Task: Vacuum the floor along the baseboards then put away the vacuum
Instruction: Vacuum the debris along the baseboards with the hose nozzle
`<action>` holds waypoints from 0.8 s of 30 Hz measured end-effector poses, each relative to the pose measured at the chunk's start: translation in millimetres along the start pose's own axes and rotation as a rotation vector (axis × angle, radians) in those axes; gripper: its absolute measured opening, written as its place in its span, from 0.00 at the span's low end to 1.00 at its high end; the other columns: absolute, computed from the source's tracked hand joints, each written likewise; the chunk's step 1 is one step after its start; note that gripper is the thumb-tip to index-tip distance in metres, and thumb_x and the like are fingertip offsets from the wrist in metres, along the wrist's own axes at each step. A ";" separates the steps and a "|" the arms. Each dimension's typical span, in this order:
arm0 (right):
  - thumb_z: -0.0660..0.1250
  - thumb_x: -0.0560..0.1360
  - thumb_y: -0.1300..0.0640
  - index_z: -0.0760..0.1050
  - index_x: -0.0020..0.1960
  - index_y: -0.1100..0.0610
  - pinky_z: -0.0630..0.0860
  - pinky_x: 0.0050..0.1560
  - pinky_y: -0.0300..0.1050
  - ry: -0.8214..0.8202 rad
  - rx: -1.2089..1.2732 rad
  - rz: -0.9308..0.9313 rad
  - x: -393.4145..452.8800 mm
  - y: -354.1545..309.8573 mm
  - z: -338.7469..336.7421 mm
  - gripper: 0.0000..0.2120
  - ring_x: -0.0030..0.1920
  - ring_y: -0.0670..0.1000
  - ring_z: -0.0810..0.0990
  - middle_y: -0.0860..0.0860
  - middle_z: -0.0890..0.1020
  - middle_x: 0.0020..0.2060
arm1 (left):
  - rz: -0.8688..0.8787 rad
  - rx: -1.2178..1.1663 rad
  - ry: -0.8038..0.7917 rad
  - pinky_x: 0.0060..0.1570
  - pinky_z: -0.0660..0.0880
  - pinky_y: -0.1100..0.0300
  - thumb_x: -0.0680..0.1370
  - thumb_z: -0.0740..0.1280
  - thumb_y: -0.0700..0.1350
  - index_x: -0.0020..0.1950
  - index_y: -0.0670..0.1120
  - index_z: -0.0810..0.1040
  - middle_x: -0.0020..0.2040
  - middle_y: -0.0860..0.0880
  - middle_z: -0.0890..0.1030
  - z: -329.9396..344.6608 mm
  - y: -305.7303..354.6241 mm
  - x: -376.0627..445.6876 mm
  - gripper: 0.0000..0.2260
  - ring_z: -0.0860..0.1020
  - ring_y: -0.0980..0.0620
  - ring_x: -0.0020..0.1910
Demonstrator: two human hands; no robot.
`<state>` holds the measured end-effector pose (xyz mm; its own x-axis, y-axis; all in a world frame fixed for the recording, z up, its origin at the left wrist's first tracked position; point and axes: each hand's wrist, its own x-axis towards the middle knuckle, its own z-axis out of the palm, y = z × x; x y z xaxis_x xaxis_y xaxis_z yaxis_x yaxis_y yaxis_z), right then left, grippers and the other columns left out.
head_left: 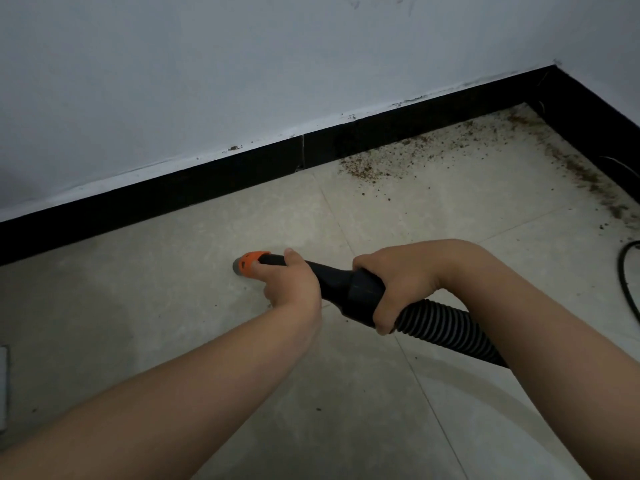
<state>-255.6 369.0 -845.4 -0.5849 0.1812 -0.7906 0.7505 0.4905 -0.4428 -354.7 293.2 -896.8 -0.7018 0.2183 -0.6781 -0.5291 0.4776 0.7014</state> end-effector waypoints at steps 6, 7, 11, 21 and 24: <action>0.75 0.66 0.57 0.66 0.52 0.54 0.78 0.42 0.45 0.018 0.016 0.019 11.3 -2.1 3.5 0.21 0.44 0.51 0.79 0.49 0.75 0.43 | 0.044 0.039 -0.010 0.58 0.68 0.53 0.82 0.55 0.48 0.75 0.48 0.48 0.67 0.39 0.67 -2.0 4.9 2.0 0.25 0.70 0.41 0.63; 0.75 0.66 0.57 0.67 0.51 0.53 0.78 0.42 0.45 0.008 0.017 0.028 9.6 0.6 2.6 0.20 0.44 0.51 0.79 0.49 0.75 0.43 | 0.029 0.047 -0.025 0.59 0.67 0.53 0.82 0.55 0.49 0.75 0.48 0.47 0.68 0.39 0.67 0.1 3.7 0.4 0.25 0.70 0.41 0.64; 0.77 0.61 0.59 0.69 0.45 0.51 0.76 0.41 0.44 -0.075 0.043 0.064 -4.4 12.9 -0.8 0.20 0.42 0.49 0.78 0.49 0.77 0.42 | -0.141 -0.001 -0.064 0.66 0.62 0.52 0.81 0.56 0.53 0.77 0.45 0.47 0.73 0.39 0.60 8.8 -3.8 -12.7 0.29 0.65 0.41 0.68; 0.72 0.52 0.61 0.72 0.50 0.55 0.78 0.42 0.47 -0.154 0.161 0.216 -41.0 53.7 2.0 0.27 0.45 0.55 0.80 0.55 0.79 0.44 | -0.148 0.170 -0.189 0.66 0.62 0.51 0.82 0.53 0.51 0.76 0.47 0.38 0.73 0.39 0.57 42.7 -17.8 -56.6 0.30 0.65 0.41 0.68; 0.72 0.52 0.62 0.73 0.49 0.55 0.78 0.41 0.46 -0.165 0.173 0.223 -46.3 60.4 -1.1 0.26 0.45 0.56 0.80 0.55 0.79 0.43 | -0.155 0.172 -0.193 0.67 0.60 0.51 0.82 0.53 0.51 0.76 0.47 0.38 0.74 0.39 0.56 48.6 -17.4 -63.3 0.29 0.63 0.41 0.70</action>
<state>-183.5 391.1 -835.0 -0.3529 0.1200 -0.9279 0.9039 0.2999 -0.3049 -277.9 312.5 -876.8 -0.5069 0.2812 -0.8149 -0.5225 0.6517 0.5499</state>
